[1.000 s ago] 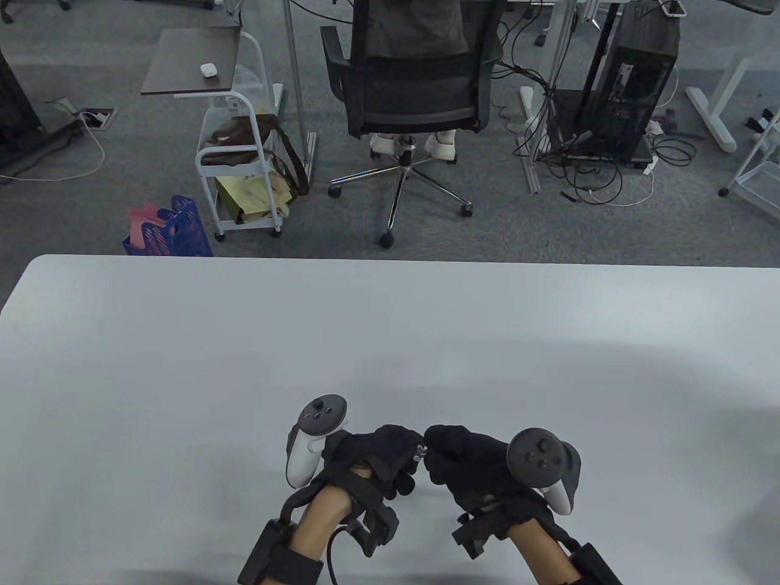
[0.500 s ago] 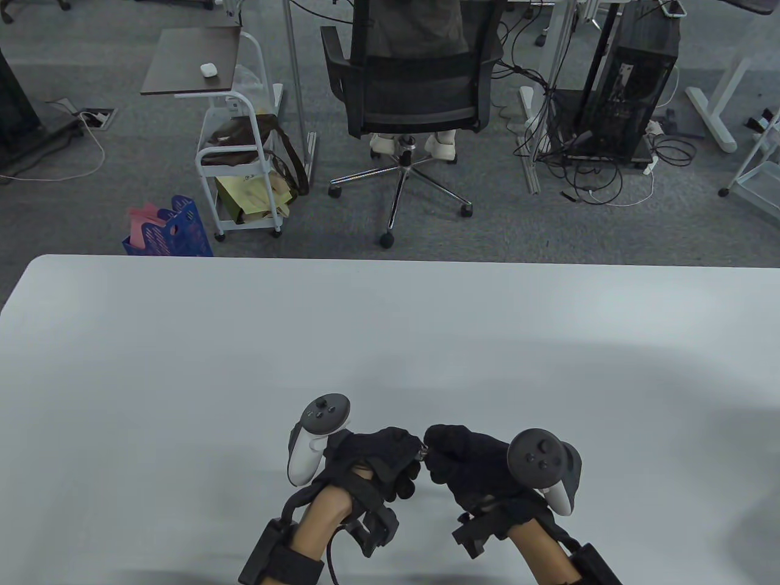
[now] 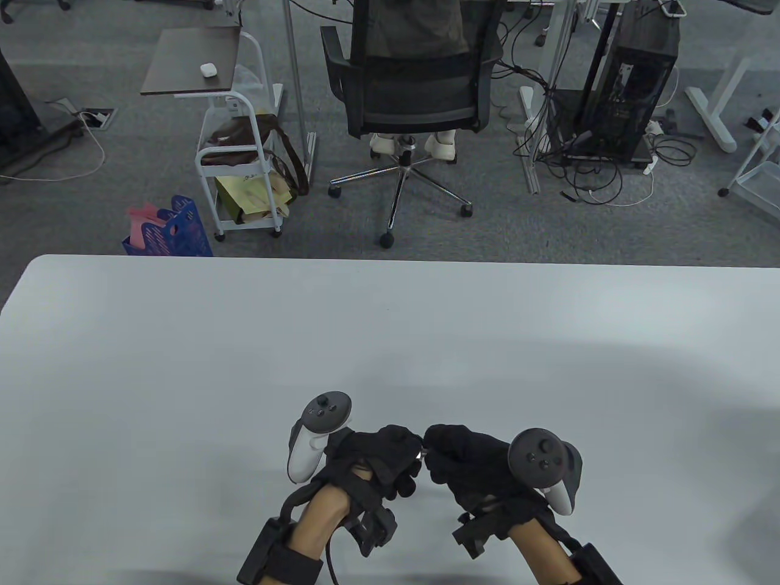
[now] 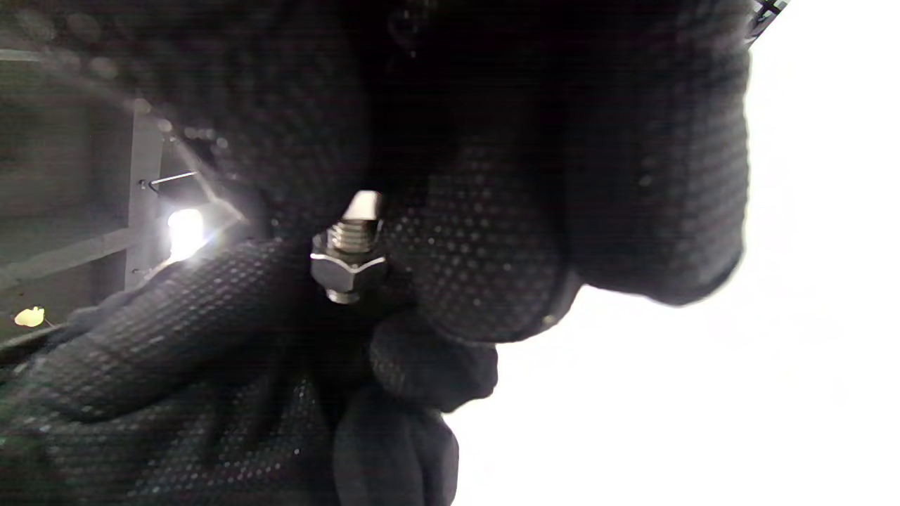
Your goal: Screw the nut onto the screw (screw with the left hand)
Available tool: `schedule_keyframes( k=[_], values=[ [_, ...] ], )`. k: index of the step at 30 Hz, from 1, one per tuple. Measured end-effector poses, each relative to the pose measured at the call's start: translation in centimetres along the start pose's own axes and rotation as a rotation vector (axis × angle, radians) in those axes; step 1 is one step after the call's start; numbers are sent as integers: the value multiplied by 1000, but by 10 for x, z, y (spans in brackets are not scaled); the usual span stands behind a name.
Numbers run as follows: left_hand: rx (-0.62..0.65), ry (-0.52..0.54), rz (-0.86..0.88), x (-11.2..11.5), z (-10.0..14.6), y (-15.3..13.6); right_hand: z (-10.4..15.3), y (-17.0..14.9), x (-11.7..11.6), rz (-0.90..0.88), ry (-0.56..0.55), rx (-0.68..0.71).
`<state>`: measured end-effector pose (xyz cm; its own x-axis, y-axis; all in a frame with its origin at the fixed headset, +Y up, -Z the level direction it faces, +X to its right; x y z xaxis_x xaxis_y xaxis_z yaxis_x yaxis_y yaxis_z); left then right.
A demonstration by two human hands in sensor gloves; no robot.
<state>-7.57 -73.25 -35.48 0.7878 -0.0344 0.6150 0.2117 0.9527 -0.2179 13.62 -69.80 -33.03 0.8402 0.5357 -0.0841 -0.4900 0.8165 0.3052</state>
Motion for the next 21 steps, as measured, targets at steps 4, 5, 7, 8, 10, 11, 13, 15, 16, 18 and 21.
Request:
schedule_keyframes(
  k=[4, 5, 7, 8, 10, 11, 13, 15, 16, 18, 21],
  values=[
    [-8, 79, 52, -4, 2, -4, 0, 0, 0, 5, -4, 0],
    [-23, 84, 38, -4, 2, -5, 0, -1, -1, 6, -4, -2],
    [-42, 52, 15, -3, 1, -6, 0, -1, -1, 14, -12, -2],
    [-27, 53, 11, -2, 0, -4, 0, 0, 0, 18, -11, 1],
    [-23, 43, -11, 0, 0, -1, 0, 0, 0, 20, -13, 5],
    [-20, 12, -24, 0, 0, 0, 0, 0, 0, 28, -10, 9],
    [-18, 4, -17, -1, 0, -1, 0, 0, 0, 19, -13, 6],
    [-26, 50, 30, -2, 1, -5, 0, 0, 0, 20, -11, 6],
    [-37, 76, 33, -3, 2, -6, 0, 0, 0, 19, -13, 5],
    [-45, 70, 12, -2, 1, -6, 0, 0, 0, 17, -15, 1],
    [-36, 79, -27, -1, 1, -2, 0, 0, 0, 27, -14, 1]
  ],
)
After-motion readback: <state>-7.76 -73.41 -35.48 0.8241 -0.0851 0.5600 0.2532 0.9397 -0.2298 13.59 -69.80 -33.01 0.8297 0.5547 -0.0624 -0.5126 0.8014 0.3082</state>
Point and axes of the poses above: the tracker on the back of each hand, its own y axis roughly to the thumb side, its own z axis roughly from the fingertips to the wrist, x = y × z, the point moved 2 cm from there along -z, roughly from the wrist to the fingertips, and after that the axes turned 3 degrees about -x, right-handed, at the moved point
